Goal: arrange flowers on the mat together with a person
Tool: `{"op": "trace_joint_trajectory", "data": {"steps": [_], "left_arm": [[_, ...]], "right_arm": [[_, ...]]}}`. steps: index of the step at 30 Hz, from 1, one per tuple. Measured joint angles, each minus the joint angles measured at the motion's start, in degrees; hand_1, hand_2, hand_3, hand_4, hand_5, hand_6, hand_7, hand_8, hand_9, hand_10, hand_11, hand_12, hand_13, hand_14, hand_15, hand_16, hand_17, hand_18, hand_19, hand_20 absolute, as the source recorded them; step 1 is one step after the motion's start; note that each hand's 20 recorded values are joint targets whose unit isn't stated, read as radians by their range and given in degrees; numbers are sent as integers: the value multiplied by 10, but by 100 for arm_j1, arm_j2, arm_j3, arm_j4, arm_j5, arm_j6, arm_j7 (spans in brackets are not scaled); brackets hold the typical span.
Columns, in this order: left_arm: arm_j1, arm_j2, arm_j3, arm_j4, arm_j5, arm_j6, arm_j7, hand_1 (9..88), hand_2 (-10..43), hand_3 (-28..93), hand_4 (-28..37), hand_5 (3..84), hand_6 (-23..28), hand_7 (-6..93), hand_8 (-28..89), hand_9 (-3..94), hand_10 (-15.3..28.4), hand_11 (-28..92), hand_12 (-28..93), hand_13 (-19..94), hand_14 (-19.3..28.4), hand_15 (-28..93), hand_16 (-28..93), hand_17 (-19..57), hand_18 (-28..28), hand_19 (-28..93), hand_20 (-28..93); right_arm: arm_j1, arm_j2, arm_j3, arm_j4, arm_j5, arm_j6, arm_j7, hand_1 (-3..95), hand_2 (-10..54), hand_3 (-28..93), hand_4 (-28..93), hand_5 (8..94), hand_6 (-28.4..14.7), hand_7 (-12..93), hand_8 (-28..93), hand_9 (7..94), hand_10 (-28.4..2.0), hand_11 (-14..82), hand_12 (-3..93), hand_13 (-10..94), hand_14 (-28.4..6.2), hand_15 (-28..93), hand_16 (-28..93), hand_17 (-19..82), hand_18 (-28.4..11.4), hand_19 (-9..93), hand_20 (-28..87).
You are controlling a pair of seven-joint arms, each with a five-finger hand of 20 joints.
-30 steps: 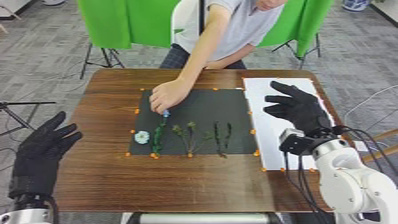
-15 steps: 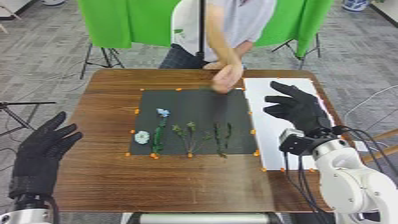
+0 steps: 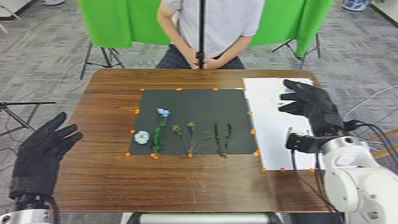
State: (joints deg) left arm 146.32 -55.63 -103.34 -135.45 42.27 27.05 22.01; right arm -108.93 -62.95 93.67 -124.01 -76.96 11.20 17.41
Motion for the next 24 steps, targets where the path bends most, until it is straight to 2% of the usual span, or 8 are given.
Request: {"op": "trace_joint_trajectory", "data": {"steps": [6,9,17,19,24], "left_arm": [[0,22,19,-5,2,11,-5,217,58,800,-283,372,81,146,-104,348,199,288,92,235,265,575,-119,-95,213,510,107],[0,22,23,-7,3,13,-7,217,58,800,-283,372,81,147,-104,349,199,287,91,236,265,575,-119,-95,213,510,107],[-18,23,48,-7,16,14,-28,218,59,799,-283,373,82,147,-105,349,198,289,92,237,265,578,-120,-95,213,511,106],[-30,28,64,-7,20,15,-35,219,59,799,-283,374,83,147,-105,349,198,290,92,236,265,579,-120,-95,213,511,106],[-37,40,71,-7,22,17,-40,218,59,799,-283,374,83,146,-105,350,199,291,92,236,265,578,-121,-95,213,511,105]], "right_arm": [[38,432,-230,-94,-1475,631,1197,254,35,746,-235,481,-15,137,-114,486,-195,165,142,473,-193,581,76,141,-240,628,134],[162,640,-425,-45,-2020,702,1644,269,28,733,-226,484,-18,136,-114,481,-197,160,141,484,-191,593,64,152,-242,659,96],[656,1008,-888,279,-3865,574,2794,289,10,723,-226,489,-24,128,-112,482,-210,152,140,524,-191,625,67,203,-250,720,76],[797,1116,-1018,420,-4205,505,3013,293,8,719,-222,490,-28,119,-103,484,-216,151,142,531,-192,633,58,216,-257,759,4],[1085,1244,-1111,684,-4594,-28,3487,307,3,702,-218,496,-37,115,-105,488,-230,147,137,546,-195,640,60,235,-267,794,-30]]}}
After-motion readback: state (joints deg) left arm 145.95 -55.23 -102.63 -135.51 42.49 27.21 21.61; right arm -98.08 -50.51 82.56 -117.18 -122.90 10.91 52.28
